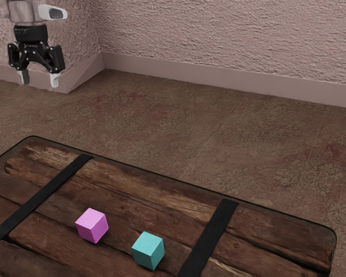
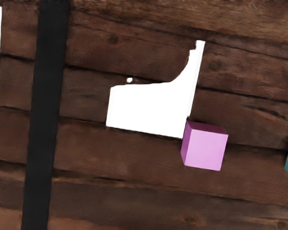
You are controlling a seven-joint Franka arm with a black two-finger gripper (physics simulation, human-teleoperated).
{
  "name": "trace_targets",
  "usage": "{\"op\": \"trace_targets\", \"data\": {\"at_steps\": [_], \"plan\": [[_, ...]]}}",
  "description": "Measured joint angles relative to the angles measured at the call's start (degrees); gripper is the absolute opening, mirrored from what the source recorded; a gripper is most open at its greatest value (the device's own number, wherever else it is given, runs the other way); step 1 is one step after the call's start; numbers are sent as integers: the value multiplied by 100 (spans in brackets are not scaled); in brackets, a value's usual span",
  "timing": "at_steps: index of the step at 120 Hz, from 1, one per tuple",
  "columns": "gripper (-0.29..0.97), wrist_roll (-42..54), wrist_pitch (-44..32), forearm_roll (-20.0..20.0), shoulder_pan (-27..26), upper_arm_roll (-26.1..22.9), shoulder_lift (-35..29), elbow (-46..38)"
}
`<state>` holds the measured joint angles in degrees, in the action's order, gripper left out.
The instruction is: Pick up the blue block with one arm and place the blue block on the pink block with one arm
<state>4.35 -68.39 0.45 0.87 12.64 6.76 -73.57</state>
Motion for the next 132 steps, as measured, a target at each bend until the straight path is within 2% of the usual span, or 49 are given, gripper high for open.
{"op": "trace_targets", "data": {"at_steps": [18, 29, 34, 42, 47, 59, 71, 74, 80, 90, 96, 106, 121, 132], "plan": [[68, 116, -779, -71, 58, -3, -11, 4], [68, 165, -969, 359, -142, -321, -239, 762], [68, 146, -1033, 597, -441, -658, -134, 843], [68, 94, -1244, 870, -1466, -932, 361, 807], [68, 58, -1460, 946, -1912, -996, 817, 742], [68, -57, -2062, 945, -2450, -1047, 1789, 574], [68, -207, -2856, 899, -2776, -1008, 2124, -13], [68, -266, -3017, 856, -3025, -786, 2095, -231], [68, -388, -3393, 558, -4158, 387, 1861, -1028], [68, -565, -3974, -271, -6209, 2531, 1718, -2157], [68, -649, -4230, -638, -6811, 3216, 1552, -2587], [68, -759, -4542, -993, -6791, 3529, 1167, -3083], [68, -851, -5063, -1513, -6717, 3599, 1074, -3722], [68, -938, -5371, -1730, -6985, 3614, 1027, -3938]]}}
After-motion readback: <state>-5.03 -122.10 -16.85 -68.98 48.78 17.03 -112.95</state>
